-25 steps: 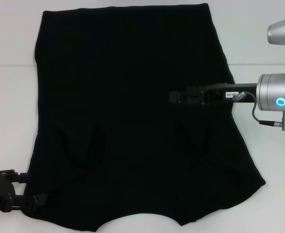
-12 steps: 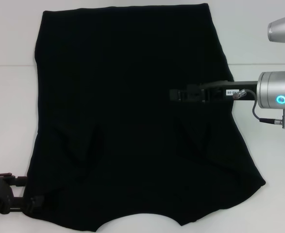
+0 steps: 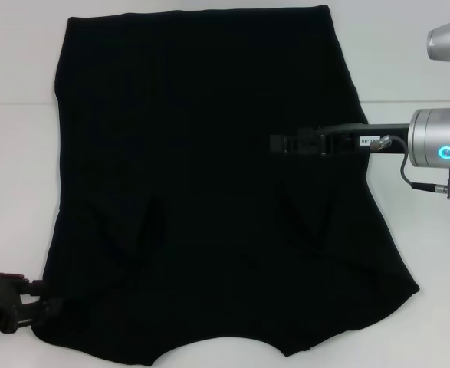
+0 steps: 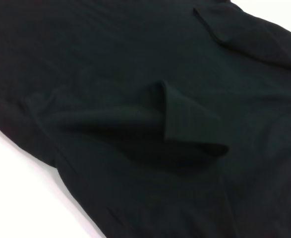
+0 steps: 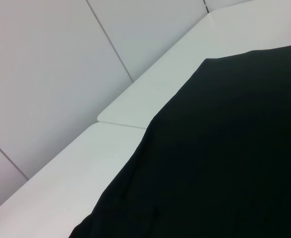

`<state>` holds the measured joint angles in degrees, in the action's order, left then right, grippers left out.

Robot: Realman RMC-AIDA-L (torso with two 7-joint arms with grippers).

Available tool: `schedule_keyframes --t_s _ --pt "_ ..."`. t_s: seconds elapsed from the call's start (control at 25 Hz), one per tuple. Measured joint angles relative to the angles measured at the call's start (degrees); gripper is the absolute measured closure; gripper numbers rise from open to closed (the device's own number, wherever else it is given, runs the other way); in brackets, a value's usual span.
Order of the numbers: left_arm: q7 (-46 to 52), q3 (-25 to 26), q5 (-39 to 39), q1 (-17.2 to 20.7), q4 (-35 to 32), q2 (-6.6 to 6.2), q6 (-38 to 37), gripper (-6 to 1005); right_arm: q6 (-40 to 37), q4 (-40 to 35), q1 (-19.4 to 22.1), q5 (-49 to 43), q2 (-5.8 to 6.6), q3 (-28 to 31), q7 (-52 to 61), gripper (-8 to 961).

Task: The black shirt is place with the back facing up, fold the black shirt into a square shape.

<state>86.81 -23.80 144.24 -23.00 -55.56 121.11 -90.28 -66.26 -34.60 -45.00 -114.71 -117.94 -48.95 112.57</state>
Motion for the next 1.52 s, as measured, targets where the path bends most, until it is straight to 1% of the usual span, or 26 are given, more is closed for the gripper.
schedule_keyframes --t_s 0.28,0.32,0.6,0.72,0.76,0.92,1.04,1.24,1.36,1.52 --pt "0.26 0.08 0.00 -0.09 -0.18 -0.07 0.00 688 -0.13 0.00 0.15 -0.22 0.10 -0.09 0.02 130" --pt "0.32 0.08 0.00 -0.08 -0.21 -0.08 0.00 730 -0.26 0.10 0.32 -0.26 0.36 -0.23 0.06 130" --pt "0.46 0.20 -0.02 0.32 -0.40 -0.09 -0.15 883 -0.76 0.34 1.14 -0.31 0.77 -0.12 0.10 130" --pt "0.48 0.24 -0.02 0.41 -0.49 -0.05 -0.41 948 -1.65 0.24 1.81 -0.39 1.25 -0.36 0.21 131" --pt "0.51 0.27 -0.02 0.45 -0.58 -0.03 -0.51 970 -2.33 0.28 2.14 -0.52 1.70 -0.48 0.73 131" --pt "0.72 0.82 -0.17 1.07 -1.99 0.23 -0.73 977 -4.92 0.15 3.55 -4.19 3.73 -0.56 6.95 130" --pt "0.73 1.68 -0.47 1.63 -2.66 0.32 -0.77 979 -8.75 -0.05 4.79 -7.57 5.49 -0.19 10.59 130" --pt "0.73 3.21 -0.55 2.09 -2.71 0.34 -1.12 978 -15.79 -0.08 7.68 -8.81 8.53 0.15 13.94 131" --pt "0.72 3.53 -0.55 2.29 -2.71 0.36 -1.77 978 -18.14 0.31 9.43 -8.87 10.25 1.28 15.16 132" --pt "0.48 4.39 -0.55 2.49 -2.71 0.36 -2.91 979 -20.37 0.60 11.66 -9.22 11.82 3.41 16.09 134"
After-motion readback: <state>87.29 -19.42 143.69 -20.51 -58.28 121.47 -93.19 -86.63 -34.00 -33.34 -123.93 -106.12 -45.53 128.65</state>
